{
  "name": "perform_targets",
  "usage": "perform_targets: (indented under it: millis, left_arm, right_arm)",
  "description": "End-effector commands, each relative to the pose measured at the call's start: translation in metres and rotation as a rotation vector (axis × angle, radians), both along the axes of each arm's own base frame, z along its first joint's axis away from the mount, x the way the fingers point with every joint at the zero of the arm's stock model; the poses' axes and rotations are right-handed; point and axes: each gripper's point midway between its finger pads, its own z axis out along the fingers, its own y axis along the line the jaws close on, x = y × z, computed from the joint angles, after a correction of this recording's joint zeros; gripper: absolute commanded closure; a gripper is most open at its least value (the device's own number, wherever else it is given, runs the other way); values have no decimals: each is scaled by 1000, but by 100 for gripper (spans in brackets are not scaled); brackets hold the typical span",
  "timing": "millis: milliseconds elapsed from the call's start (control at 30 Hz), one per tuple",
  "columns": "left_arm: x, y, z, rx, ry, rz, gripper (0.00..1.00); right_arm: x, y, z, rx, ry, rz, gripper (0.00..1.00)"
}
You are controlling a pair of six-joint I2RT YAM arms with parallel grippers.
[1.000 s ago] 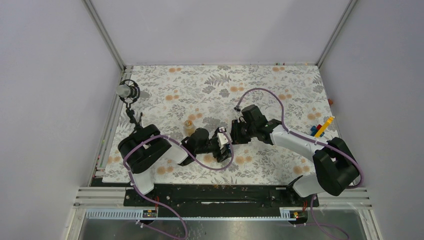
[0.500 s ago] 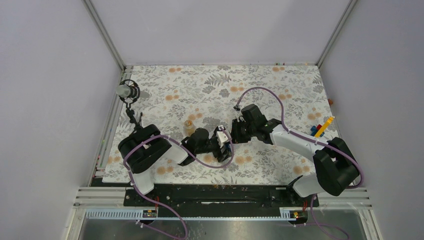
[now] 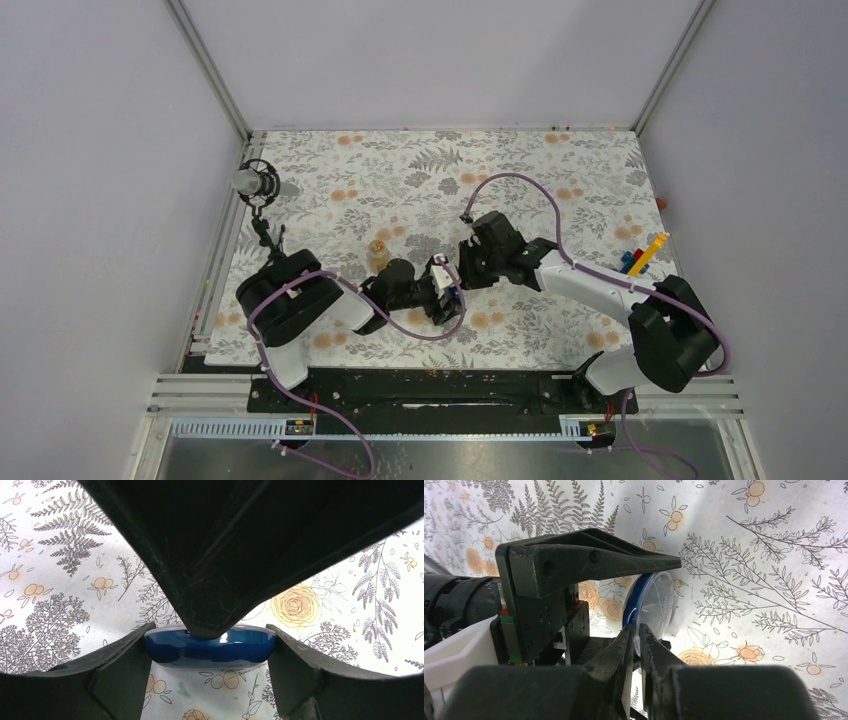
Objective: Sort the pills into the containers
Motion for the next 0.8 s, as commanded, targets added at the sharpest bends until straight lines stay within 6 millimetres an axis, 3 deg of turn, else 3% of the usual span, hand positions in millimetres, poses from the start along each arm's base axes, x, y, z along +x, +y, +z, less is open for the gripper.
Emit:
perform_targets:
  millis: [0,233,500,767]
  left_arm:
    - [4,-8,29,-107,-114,-17,85]
    - [2,-4,26,-104,-132,-17,97]
    - [2,-2,26,-115,-133,-6,100]
    - [2,-1,29,-120,-139,-3,100]
  right_arm:
    - [-2,-50,-30,-298,-11,-82,85]
    - [8,-70,-24,-422,-58,-151,85]
    - [-2,-38,-19,-283,-29,-46,79]
    - [-3,-30,0,-203,-38,-72,64]
